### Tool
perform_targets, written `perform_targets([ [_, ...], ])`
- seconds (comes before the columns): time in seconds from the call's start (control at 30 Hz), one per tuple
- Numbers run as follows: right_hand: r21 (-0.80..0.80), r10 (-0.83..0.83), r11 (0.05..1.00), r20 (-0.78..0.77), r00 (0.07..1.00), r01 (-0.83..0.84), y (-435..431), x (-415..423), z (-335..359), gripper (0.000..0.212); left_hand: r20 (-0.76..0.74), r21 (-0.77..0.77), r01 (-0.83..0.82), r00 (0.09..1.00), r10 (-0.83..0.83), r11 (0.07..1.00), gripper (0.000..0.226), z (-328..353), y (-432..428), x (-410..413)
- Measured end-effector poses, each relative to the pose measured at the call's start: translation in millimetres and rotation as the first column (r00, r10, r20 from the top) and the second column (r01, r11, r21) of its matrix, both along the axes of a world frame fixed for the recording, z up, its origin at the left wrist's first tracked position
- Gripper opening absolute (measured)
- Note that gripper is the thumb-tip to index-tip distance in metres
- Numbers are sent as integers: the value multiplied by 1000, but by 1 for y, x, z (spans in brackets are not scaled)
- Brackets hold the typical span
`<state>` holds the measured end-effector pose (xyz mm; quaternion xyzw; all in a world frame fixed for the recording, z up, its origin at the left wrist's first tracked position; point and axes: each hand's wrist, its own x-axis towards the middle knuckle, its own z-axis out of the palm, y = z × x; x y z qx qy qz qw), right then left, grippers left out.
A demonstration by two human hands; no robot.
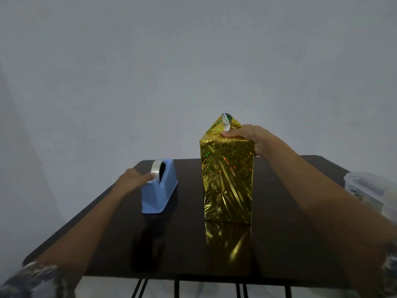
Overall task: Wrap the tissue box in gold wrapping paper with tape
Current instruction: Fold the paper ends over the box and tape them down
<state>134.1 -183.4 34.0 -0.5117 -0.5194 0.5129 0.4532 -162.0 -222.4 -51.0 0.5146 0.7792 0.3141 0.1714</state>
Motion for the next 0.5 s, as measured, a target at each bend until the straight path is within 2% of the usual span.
perform_targets([
  [0.13, -9, 10, 1000, 22, 1000, -10, 1, 2, 0, 73, 308, 47, 14, 951, -28, 999, 44, -1, 5, -5],
  [0.27, -1, 17, 1000, 40, 999, -17, 3, 4, 0, 64, 448, -52, 34, 894, -7, 998, 39, 9, 8, 1],
  [0.33, 2, 25, 1000, 45, 999, -25, 3, 5, -1, 62, 512, -82, 19, 859, 26, 996, 26, 13, 12, 3],
  [0.4, -1, 25, 1000, 53, 998, -25, 2, 4, -1, 59, 574, -98, -3, 817, 59, 995, 13, 16, 15, 3],
  [0.5, 0, 36, 999, 29, 999, -36, 1, 4, 0, 47, 641, -87, -19, 764, 70, 996, 11, 16, 16, -1],
])
